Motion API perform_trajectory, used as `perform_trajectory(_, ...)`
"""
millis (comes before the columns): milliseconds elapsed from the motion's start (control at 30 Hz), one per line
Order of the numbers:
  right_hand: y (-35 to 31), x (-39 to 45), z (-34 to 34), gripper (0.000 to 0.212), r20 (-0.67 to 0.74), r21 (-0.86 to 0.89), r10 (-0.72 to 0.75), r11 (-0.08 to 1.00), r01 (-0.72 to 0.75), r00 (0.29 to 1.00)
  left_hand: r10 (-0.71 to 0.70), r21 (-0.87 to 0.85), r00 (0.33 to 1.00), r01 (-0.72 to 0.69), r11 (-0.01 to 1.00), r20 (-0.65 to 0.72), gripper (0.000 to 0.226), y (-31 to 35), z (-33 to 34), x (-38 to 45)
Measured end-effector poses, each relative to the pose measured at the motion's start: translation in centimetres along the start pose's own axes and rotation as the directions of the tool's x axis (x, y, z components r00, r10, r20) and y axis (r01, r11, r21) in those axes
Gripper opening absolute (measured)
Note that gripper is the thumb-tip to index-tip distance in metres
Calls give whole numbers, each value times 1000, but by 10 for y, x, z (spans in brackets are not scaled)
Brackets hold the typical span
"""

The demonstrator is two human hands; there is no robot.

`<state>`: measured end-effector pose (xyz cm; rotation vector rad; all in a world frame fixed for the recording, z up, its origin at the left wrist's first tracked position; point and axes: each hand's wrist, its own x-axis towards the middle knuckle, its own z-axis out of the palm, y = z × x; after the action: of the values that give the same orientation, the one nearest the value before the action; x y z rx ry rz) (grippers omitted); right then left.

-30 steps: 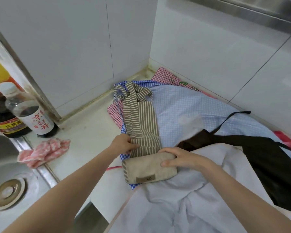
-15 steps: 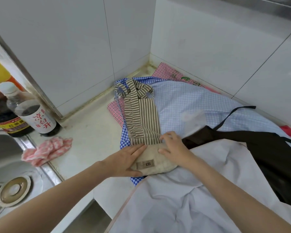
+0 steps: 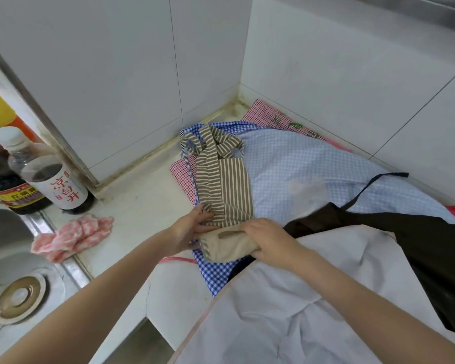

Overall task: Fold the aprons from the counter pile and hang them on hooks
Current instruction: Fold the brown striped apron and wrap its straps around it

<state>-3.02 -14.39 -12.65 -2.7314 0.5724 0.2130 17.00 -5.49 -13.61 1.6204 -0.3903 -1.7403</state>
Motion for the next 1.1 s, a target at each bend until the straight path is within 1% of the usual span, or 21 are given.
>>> perform_trajectory(100, 11, 23, -32, 33, 220, 223, 105, 962, -155, 970, -40, -242, 999, 47, 969, 32, 61, -10, -8, 2)
perform_trajectory(200, 24, 59, -52, 30, 415, 314, 145, 904, -291, 898, -54, -314, 998, 63, 947, 36, 62, -13, -8, 1)
perform_trajectory(267, 34, 80, -58, 45, 544, 349, 166, 847, -402, 822, -53, -310, 998, 62, 949, 36, 64, -8, -5, 0)
perform_trajectory(300, 39, 89, -60, 53, 591, 330, 178, 836, -438, 787, -48, -280, 998, 54, 958, 28, 64, -3, -4, 0)
perform_trajectory(367, 44, 100, -60, 56, 623, 266, 187, 863, -430, 760, -10, -137, 999, 3, 991, -51, 69, 3, -2, 0)
perform_trajectory(400, 46, 106, -60, 56, 614, 233, 182, 888, -396, 768, 60, 14, 988, -58, 998, -146, 76, 5, -4, -1)
perform_trajectory(433, 45, 109, -61, 55, 592, 196, 183, 912, -360, 785, 203, 231, 948, -146, 962, -246, 87, 6, -8, -2)
perform_trajectory(467, 43, 110, -60, 53, 562, 173, 174, 931, -321, 808, 392, 451, 865, -227, 863, -313, 94, 6, -13, -1)
perform_trajectory(500, 40, 110, -60, 50, 530, 157, 170, 943, -294, 830, 583, 632, 747, -291, 718, -319, 89, 5, -16, 0)
perform_trajectory(533, 39, 110, -58, 46, 492, 159, 164, 949, -274, 855, 747, 773, 615, -335, 538, -253, 74, 6, -15, 1)
perform_trajectory(567, 38, 108, -55, 42, 453, 154, 162, 954, -256, 877, 857, 886, 509, -356, 297, -83, 62, 6, -12, 3)
perform_trajectory(600, 36, 105, -53, 41, 393, 144, 164, 961, -237, 905, 887, 943, 442, -332, 21, 136, 59, 6, -6, 7)
perform_trajectory(633, 35, 101, -51, 44, 303, 103, 171, 972, -211, 938, 845, 940, 432, -263, -216, 315, 65, 3, 1, 13)
perform_trajectory(667, 32, 94, -47, 46, 172, 26, 158, 986, -165, 972, 783, 918, 478, -193, -348, 397, 75, -1, 8, 19)
perform_trajectory(700, 30, 86, -42, 48, 11, -81, 107, 991, -106, 994, 740, 904, 529, -147, -402, 416, 86, -4, 11, 25)
perform_trajectory(767, 20, 63, -25, 49, -238, -253, -42, 967, -20, 970, 678, 900, 613, -135, -415, 405, 104, -4, 11, 28)
perform_trajectory(800, 14, 53, -14, 53, -279, -289, -70, 957, -15, 958, 669, 897, 619, -143, -419, 411, 108, -4, 10, 28)
perform_trajectory(867, 7, 37, 7, 76, -254, -332, -62, 943, -27, 965, 671, 899, 622, -138, -415, 405, 109, -7, 9, 30)
perform_trajectory(933, 8, 38, 21, 94, -195, -298, 32, 950, -90, 980, 626, 913, 686, -150, -379, 372, 109, -2, 9, 34)
perform_trajectory(1033, 8, 55, 10, 85, -148, -216, 152, 959, -182, 977, 559, 945, 763, -229, -235, 324, 99, 13, 8, 41)
perform_trajectory(1100, 13, 68, -5, 71, -74, -174, 110, 977, -121, 991, 515, 954, 803, -265, -142, 299, 94, 29, 3, 38)
